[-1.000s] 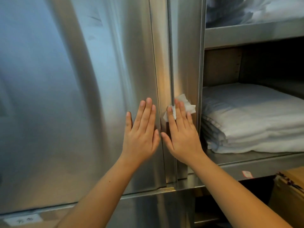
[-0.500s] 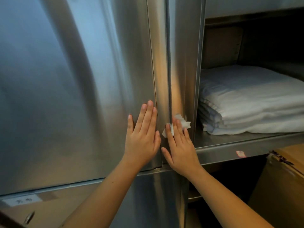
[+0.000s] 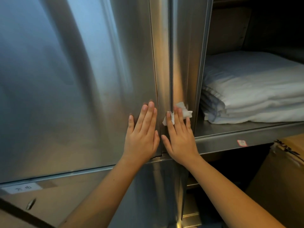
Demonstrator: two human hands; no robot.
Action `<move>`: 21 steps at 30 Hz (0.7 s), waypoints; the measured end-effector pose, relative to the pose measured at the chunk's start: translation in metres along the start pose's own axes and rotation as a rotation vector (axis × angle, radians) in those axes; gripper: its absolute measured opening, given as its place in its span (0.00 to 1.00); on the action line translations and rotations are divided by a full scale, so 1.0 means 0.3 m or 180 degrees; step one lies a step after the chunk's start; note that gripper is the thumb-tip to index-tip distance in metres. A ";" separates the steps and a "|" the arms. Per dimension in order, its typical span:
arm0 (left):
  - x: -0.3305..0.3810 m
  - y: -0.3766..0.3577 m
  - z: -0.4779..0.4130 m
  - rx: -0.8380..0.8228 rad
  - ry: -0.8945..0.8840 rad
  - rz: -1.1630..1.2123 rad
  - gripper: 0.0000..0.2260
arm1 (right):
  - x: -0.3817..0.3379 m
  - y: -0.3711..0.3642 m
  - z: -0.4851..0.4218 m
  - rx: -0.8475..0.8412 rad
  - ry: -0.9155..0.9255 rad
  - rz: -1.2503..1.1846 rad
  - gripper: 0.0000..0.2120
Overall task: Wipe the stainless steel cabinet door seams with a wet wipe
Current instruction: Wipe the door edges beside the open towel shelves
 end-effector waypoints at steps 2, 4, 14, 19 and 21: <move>-0.001 -0.004 0.000 0.0015 -0.0012 -0.0018 0.29 | 0.000 -0.029 0.079 -0.0212 -0.0008 0.0034 0.31; -0.002 -0.007 0.003 0.0040 -0.0011 -0.0032 0.30 | 0.000 -0.058 0.172 -0.0476 0.0016 0.0061 0.31; -0.004 -0.008 0.004 0.0096 -0.0046 -0.0083 0.29 | 0.003 -0.045 0.152 -0.0518 -0.0031 0.0088 0.30; -0.010 -0.009 0.004 0.0046 -0.0081 -0.0083 0.28 | -0.012 -0.042 0.118 -0.0465 -0.0200 0.0026 0.31; -0.008 -0.009 0.004 0.0057 -0.0065 -0.0069 0.28 | -0.019 -0.054 0.166 -0.0600 -0.0302 0.0043 0.31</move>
Point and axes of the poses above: each hand's wrist, its own z-axis away from the middle knuckle, its own y-axis out of the back of the hand, x = y × z, the point moved 2 cm from there along -z, towards the middle knuckle, and after that the axes turned 7 degrees about x, right-handed, at the moved point
